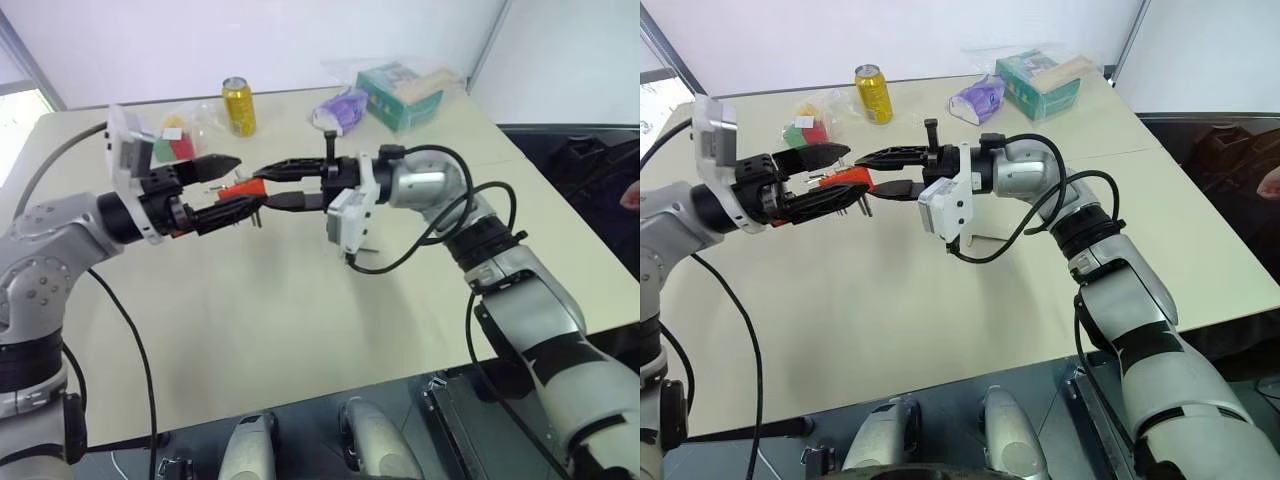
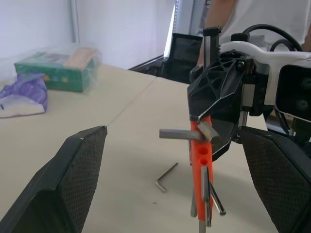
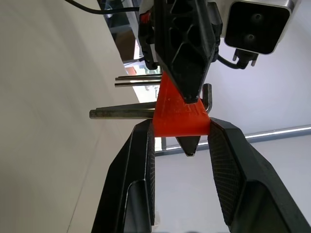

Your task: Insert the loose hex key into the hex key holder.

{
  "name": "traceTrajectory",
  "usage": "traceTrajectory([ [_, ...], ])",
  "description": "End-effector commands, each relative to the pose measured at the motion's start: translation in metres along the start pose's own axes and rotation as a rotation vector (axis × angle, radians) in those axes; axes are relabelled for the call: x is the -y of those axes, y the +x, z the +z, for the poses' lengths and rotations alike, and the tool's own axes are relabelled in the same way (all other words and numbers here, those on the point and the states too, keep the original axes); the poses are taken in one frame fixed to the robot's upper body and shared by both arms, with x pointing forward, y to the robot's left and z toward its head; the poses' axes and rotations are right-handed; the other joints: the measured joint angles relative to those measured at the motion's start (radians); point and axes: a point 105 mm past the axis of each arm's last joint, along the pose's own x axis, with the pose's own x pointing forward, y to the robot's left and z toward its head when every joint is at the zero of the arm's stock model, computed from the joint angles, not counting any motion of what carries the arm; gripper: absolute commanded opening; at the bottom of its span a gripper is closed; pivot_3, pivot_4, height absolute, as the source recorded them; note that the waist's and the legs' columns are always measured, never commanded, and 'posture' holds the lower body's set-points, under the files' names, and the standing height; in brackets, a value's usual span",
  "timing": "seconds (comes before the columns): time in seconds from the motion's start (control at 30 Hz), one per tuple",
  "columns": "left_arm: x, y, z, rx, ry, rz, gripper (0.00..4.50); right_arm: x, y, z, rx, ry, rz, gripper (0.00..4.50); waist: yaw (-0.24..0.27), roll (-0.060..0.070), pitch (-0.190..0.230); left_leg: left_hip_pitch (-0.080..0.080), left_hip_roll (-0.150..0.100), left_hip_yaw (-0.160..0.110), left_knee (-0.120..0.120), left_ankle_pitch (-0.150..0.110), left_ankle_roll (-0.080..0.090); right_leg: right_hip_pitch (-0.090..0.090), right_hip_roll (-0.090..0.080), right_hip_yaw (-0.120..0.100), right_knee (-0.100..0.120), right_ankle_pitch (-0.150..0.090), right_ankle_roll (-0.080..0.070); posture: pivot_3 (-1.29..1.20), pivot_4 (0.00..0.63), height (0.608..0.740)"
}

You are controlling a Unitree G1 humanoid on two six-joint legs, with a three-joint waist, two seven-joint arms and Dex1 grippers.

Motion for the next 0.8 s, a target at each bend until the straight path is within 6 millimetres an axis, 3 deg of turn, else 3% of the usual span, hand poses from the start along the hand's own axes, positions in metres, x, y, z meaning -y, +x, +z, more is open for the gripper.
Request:
traceTrajectory([
  [0.03,0.007,-0.002,0.011,0.013,0.034,-0.027,4.50,0.024,-0.003,0.006,0.024,-0.059,-0.053,0.99,0.000,0.000,0.000,0.000,0.000,0.000,0.000,0.000,0.000,0.000,0.000,0.000,0.000,0.000,0.000,0.00,0.150,0.740],
  [0.4,0.009,-0.005,0.005,-0.007,0.012,-0.037,4.50,0.023,-0.005,0.003,0.014,-0.055,-0.037,0.99,0.000,0.000,0.000,0.000,0.000,0.000,0.000,0.000,0.000,0.000,0.000,0.000,0.000,0.000,0.000,0.00,0.150,0.740],
  [0.5,0.010,-0.005,0.004,-0.012,0.013,-0.040,3.69,0.022,-0.005,0.002,0.013,-0.053,-0.035,0.99,0.000,0.000,0.000,0.000,0.000,0.000,0.000,0.000,0.000,0.000,0.000,0.000,0.000,0.000,0.000,0.00,0.150,0.740],
  [0.73,0.010,-0.004,0.002,-0.006,0.003,-0.040,0.15,0.021,-0.004,0.003,0.015,-0.053,-0.027,0.99,0.001,0.000,0.000,0.000,0.000,0.000,0.000,0.000,0.000,0.000,0.000,0.000,0.000,0.000,0.000,0.00,0.150,0.740],
  [0.8,0.011,-0.004,0.000,-0.007,-0.007,-0.044,0.04,0.021,-0.004,0.003,0.016,-0.053,-0.026,0.99,0.001,0.000,0.000,0.000,0.000,0.000,0.000,0.000,0.000,0.000,0.000,0.000,0.000,0.000,0.000,0.00,0.150,0.740],
])
